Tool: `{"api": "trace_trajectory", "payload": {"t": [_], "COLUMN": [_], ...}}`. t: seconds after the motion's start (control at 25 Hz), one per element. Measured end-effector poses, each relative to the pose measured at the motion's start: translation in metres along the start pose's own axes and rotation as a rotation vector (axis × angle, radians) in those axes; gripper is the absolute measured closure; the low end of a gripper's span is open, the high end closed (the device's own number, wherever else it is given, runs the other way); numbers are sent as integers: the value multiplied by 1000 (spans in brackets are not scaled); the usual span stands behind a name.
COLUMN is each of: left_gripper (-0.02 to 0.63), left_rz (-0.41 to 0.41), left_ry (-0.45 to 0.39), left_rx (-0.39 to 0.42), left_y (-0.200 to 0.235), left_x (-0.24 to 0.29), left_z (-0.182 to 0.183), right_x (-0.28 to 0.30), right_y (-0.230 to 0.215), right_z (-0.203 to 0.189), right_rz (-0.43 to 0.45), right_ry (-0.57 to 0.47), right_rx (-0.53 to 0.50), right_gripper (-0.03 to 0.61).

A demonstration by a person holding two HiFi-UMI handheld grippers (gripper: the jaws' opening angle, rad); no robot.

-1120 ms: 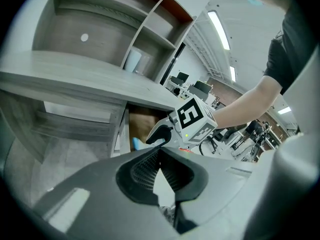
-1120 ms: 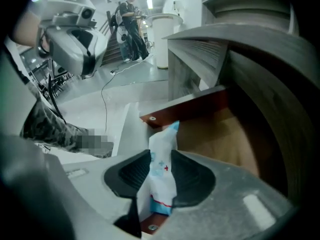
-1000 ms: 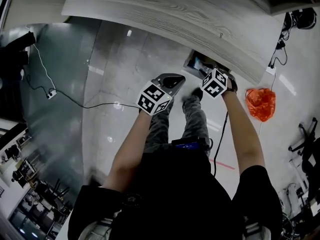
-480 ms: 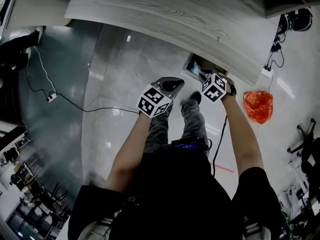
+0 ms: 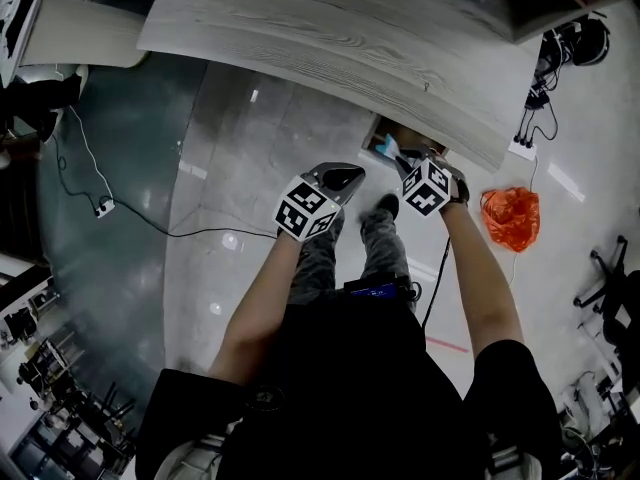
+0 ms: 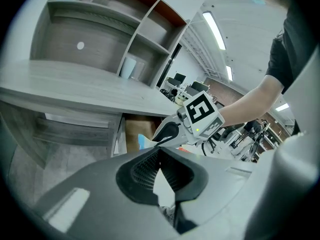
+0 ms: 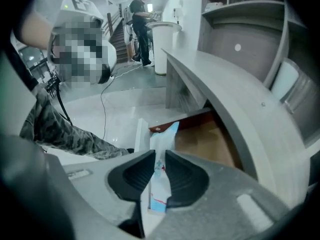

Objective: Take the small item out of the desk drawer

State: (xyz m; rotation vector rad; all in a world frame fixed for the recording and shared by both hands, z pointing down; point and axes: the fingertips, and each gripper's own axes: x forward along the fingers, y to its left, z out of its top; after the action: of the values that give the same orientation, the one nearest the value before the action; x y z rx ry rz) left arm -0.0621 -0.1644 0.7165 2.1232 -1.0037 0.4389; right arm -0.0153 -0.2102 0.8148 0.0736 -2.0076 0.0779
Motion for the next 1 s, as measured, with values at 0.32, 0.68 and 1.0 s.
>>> {"api": "trace_trajectory", "payload": {"t": [0.32,0.68,1.0], "left_gripper": [612,612,612], "left_rz": [-18,-37,-52], "left_ry": [-4,-21,-38], "left_rx": [36,82,123], "left_y": [-8,-20,-27], "left_x": [-11,-25,-34], "left_z": [18,41,61], "right_x": [-36,-84,-129], "right_y": [1,2,3], "right_z": [14,34,54], "right_rz": [-48,-96,-151], "right_ry": [-22,-79,-156], "right_rx": [0,64,116], "right_gripper": [517,518,518]}}
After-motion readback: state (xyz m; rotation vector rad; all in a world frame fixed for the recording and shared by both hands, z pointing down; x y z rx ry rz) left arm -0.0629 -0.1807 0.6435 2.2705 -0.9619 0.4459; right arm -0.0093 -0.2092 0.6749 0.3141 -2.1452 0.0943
